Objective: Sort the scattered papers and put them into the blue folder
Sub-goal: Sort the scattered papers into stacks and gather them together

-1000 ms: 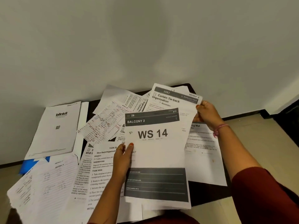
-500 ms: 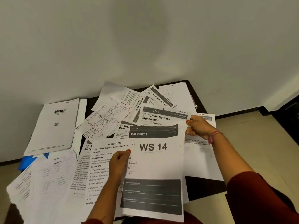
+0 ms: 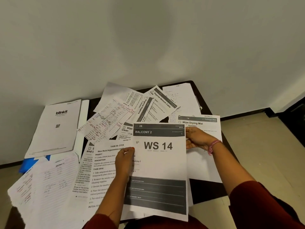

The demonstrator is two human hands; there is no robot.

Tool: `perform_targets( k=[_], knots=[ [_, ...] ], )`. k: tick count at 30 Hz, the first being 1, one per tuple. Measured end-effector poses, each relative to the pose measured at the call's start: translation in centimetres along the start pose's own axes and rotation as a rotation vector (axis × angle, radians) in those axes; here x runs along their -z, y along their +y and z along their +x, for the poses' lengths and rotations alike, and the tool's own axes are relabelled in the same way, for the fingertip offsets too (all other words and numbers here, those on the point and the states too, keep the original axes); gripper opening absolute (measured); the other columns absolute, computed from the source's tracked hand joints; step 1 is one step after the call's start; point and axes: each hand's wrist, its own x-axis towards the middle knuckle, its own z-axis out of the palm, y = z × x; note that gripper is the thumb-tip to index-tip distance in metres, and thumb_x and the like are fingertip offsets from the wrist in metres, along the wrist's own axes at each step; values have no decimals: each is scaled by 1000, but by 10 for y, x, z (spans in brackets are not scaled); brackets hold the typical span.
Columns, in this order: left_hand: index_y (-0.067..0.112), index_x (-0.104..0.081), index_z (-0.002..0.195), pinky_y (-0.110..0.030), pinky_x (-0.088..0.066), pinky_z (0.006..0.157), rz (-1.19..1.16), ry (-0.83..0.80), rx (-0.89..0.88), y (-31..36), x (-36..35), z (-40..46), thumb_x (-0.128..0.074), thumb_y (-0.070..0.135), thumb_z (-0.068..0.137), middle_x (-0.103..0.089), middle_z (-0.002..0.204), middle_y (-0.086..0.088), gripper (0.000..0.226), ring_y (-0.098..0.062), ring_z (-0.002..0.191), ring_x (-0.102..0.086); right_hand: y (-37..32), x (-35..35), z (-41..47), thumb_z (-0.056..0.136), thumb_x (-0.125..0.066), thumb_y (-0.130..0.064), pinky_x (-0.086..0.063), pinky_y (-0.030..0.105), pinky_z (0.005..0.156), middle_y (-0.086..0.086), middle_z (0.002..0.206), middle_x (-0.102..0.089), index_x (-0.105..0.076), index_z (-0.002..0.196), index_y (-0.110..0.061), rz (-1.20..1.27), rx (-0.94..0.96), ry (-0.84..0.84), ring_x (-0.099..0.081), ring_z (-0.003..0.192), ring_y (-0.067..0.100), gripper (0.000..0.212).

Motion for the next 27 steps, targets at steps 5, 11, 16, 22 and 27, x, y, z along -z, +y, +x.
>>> perform_targets(
  k=[5,11,16,22,27],
  knots=[
    [19,-62,87,-20,-34,42,-26,-7,0,-3,2,2,-61,24,90,-52,62,2,6,-10,47,-41,7,0,1,99,-47,-15,-59,31,69,6,91,-74,-63,115,-21,13,13,18,-69,68,16,23],
    [21,-58,79,-18,-32,37,-62,-17,13,-7,5,5,-56,18,94,-47,58,4,15,-7,41,-37,21,-13,3,98,-43,-40,-57,36,72,7,91,-69,-64,103,-14,196,3,105,-67,71,16,33],
    [13,-59,95,-18,-36,36,-10,-14,-17,-5,7,8,-52,16,96,-50,63,0,8,-8,45,-41,33,-26,10,97,-53,-25,-56,40,85,13,111,-69,-60,116,-11,187,56,110,-68,93,27,25],
    [8,-59,106,-14,-39,37,55,-2,-71,-1,7,12,-50,16,98,-54,71,-2,14,-10,55,-46,32,-35,21,94,-52,-3,-57,26,61,18,108,-68,-56,120,0,180,49,215,-62,83,24,26],
    [12,-59,101,-15,-44,42,81,-14,-45,2,8,16,-51,21,97,-57,76,-3,12,-11,62,-50,34,-35,29,96,-49,-2,-49,18,47,12,97,-67,-58,118,-1,152,18,276,-61,57,6,24]
  ],
)
